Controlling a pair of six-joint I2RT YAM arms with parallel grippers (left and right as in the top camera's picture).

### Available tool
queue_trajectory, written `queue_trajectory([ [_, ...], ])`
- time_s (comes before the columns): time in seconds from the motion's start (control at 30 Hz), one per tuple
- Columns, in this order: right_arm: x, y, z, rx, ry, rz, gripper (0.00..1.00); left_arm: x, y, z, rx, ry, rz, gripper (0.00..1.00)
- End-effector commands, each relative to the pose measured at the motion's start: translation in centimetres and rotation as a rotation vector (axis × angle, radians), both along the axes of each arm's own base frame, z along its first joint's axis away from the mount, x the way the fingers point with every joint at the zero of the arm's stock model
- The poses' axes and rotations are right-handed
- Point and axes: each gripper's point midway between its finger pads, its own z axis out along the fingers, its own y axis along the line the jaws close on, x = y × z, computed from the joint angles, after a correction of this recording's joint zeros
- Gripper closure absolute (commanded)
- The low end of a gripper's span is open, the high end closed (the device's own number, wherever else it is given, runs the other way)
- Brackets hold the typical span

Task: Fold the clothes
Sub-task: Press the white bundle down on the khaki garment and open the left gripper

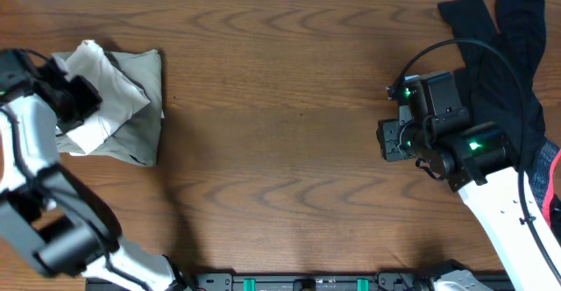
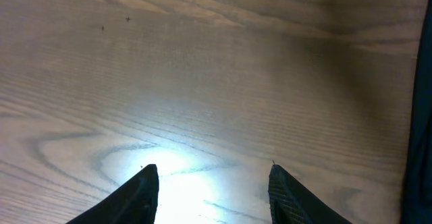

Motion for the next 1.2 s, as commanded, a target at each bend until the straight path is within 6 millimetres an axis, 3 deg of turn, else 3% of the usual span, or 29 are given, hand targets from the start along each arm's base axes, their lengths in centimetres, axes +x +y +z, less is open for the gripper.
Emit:
queue_trajectory([
  [0.0,0.0,-0.4,-0.1,-0.015,0.003,0.001,0.49,0.2,-2.2,-3.2,-0.164,0.022,-0.029,0.88],
  [0.1,0.0,-0.4,-0.1,-0.015,0.003,0.001,0.49,0.8,-4.1,-3.8,-0.288,-0.01,-0.063,0.64],
  [0.17,0.0,-0.4,-0.1,-0.015,0.003,0.001,0.49,1.0,-4.7,-3.4,-0.326,-0.031,-0.076,0.58],
  [0.27,0.0,-0.4,-0.1,-0.015,0.004,0.001,0.49,1.6,-5.0,-1.1,-0.329,-0.091,-0.095,0.54],
  [0.4,0.0,-0.4,-0.1,-0.016,0.005,0.001,0.49,2.3,-4.5,4.9,-0.233,-0.223,-0.121,0.48],
  [0.5,0.0,-0.4,-0.1,-0.016,0.004,0.0,0.49,2.2,-4.8,10.9,-0.147,-0.347,-0.149,0.3],
  [0.6,0.2,-0.4,0.0,-0.013,-0.003,0.0,0.48,1.2,-6.1,16.2,-0.072,-0.455,-0.186,0.12],
  [0.67,0.4,-0.3,0.1,-0.01,-0.012,0.001,0.46,0.3,-7.6,18.9,-0.032,-0.505,-0.215,0.07],
  [0.73,0.6,-0.2,0.2,-0.006,-0.022,0.001,0.37,-0.9,-9.6,21.0,0.022,-0.525,-0.241,0.06],
  [0.83,0.8,0.0,0.4,0.006,-0.033,0.004,0.12,-2.7,-12.5,22.1,0.111,-0.495,-0.283,0.05],
  [0.9,1.1,0.1,0.5,0.01,-0.045,0.004,0.01,-4.1,-14.7,22.0,0.172,-0.452,-0.345,0.05],
  [1.03,2.3,0.5,1.4,0.03,-0.106,0.004,0.01,-6.3,-17.8,20.7,0.252,-0.346,-0.41,0.02],
  [1.17,4.1,0.3,2.6,0.019,-0.197,-0.023,0.01,-7.0,-19.6,19.9,0.251,-0.307,-0.469,0.02],
])
